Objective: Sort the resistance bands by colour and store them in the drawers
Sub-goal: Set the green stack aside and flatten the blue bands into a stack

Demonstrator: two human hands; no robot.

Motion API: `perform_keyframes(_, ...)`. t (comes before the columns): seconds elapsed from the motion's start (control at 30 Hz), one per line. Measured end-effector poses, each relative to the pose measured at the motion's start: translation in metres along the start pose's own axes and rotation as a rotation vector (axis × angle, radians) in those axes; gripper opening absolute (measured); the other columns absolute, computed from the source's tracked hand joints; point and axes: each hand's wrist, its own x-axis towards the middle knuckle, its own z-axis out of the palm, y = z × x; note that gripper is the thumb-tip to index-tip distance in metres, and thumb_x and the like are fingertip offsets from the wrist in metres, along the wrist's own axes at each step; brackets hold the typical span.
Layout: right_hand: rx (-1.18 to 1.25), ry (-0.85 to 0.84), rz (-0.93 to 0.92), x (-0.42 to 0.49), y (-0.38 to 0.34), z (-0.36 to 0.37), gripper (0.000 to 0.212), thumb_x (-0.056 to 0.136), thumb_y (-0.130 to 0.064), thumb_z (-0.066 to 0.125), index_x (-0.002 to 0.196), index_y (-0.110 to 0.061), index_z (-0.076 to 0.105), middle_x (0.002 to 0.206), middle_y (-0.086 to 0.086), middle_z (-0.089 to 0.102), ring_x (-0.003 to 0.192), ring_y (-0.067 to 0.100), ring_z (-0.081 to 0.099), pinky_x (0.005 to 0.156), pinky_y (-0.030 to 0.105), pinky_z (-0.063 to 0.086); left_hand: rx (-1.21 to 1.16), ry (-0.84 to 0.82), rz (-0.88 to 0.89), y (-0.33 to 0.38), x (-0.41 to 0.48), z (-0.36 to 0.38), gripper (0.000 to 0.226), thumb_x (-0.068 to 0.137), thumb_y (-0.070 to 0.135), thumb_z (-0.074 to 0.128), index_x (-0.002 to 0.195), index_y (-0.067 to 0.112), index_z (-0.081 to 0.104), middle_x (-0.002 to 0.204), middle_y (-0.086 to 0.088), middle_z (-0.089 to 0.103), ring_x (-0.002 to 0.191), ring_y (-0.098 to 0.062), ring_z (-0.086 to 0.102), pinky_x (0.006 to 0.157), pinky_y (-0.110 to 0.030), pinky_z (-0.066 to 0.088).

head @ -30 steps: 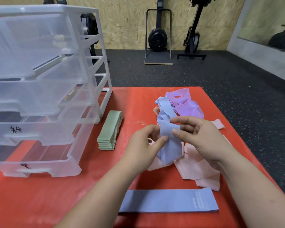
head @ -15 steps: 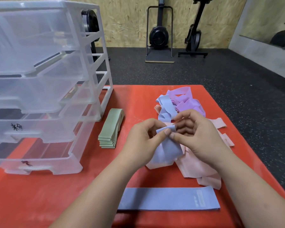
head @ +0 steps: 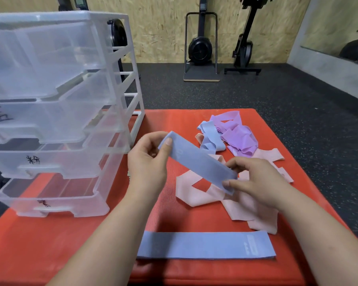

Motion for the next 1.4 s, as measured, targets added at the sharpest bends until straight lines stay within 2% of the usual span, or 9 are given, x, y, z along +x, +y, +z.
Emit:
perform_keyframes(0.13,-0.141,-0.002,0.028,-0.012,0.006,-0.010,0.032,0.084,-0.026,0.083,0.104,-0.045,0.068,0.101,-0.028,0.071,0.097,-0.003,0.065,0.087,0.032,0.053,0.003,0.095,-0.034,0.001,-0.002,-0.016,0.008,0.101,0.024,0.072,0.106,0.025,0.078,0.098,0.001,0.079,0.090,-0.017,0.073,0.081,-0.033,0.058)
perform_keyframes(0.3,-0.161,0.038,0.064,-0.031,0.009,-0.026,0.024,0.092,-0.023,0.076,0.106,-0.042,0.068,0.101,-0.022,0.072,0.095,-0.002,0.066,0.084,0.028,0.052,0.004,0.162,-0.037,0.009,-0.011,-0.027,0.007,0.102,0.019,0.069,0.107,0.016,0.073,0.097,-0.002,0.076,0.084,-0.006,0.067,0.076,-0.021,0.054)
perform_keyframes(0.53,0.218,0.242,0.127,-0.065,0.000,-0.035,0.023,0.091,-0.009,0.079,0.107,-0.025,0.074,0.082,-0.004,0.075,0.065,0.011,0.060,0.065,0.024,0.052,0.084,0.088,-0.111,0.012,-0.029,-0.054,0.012,0.098,0.015,0.074,0.107,0.021,0.076,0.092,0.006,0.076,0.081,-0.003,0.068,0.074,-0.019,0.054)
perform_keyframes(0.63,0.299,0.323,0.146,-0.078,-0.006,-0.033,0.023,0.087,-0.007,0.082,0.104,-0.021,0.075,0.071,0.001,0.068,0.058,0.011,0.052,0.055,0.015,0.048,0.125,0.023,-0.211,0.012,-0.038,-0.066,0.013,0.095,0.016,0.077,0.107,0.022,0.079,0.088,0.006,0.077,0.077,-0.004,0.067,0.072,-0.020,0.051)
perform_keyframes(0.73,0.341,0.371,0.170,-0.089,-0.008,-0.033,0.023,0.083,-0.008,0.086,0.100,-0.021,0.076,0.081,0.009,0.071,0.061,0.015,0.059,0.061,0.024,0.054,0.175,0.014,-0.309,0.013,-0.049,-0.078,0.004,0.092,0.015,0.078,0.093,0.018,0.080,0.075,0.008,0.072,0.060,-0.002,0.056,0.063,-0.022,0.044)
perform_keyframes(0.87,0.142,0.313,0.186,-0.101,0.001,-0.024,0.018,0.085,-0.014,0.085,0.094,-0.028,0.078,0.077,0.000,0.066,0.058,0.011,0.051,0.066,0.028,0.048,0.268,-0.080,-0.391,0.013,-0.064,-0.096,0.007,0.089,0.007,0.078,0.085,0.013,0.077,0.071,0.003,0.067,0.062,-0.012,0.053,0.059,-0.025,0.042)
perform_keyframes(1.0,-0.028,0.214,0.181,-0.111,0.002,-0.015,0.021,0.085,-0.018,0.085,0.096,-0.034,0.077,0.072,-0.007,0.064,0.056,0.003,0.054,0.062,0.020,0.044,0.494,-0.263,-0.371,0.005,-0.079,-0.111,0.020,0.087,0.008,0.077,0.102,0.020,0.070,0.068,-0.001,0.067,0.052,-0.011,0.051,0.053,-0.026,0.042)
perform_keyframes(1.2,-0.183,0.192,0.195,-0.122,-0.005,0.004,0.023,0.080,-0.019,0.088,0.092,-0.033,0.074,0.074,-0.009,0.068,0.064,0.002,0.063,0.061,0.007,0.039,0.790,-0.423,-0.236,0.004,-0.092,-0.117,0.020,0.081,0.021,0.075,0.093,0.033,0.066,0.075,0.008,0.072,0.068,-0.012,0.067,0.066,-0.033,0.056)
perform_keyframes(1.4,-0.321,0.171,0.197,-0.125,-0.004,0.019,0.024,0.080,-0.024,0.084,0.093,-0.038,0.070,0.078,-0.015,0.066,0.074,0.007,0.062,0.069,0.029,0.046,0.971,-0.454,-0.110,-0.002,-0.101,-0.114,0.016,0.082,0.023,0.070,0.088,0.036,0.062,0.078,0.012,0.070,0.082,-0.013,0.066,0.072,-0.034,0.056)
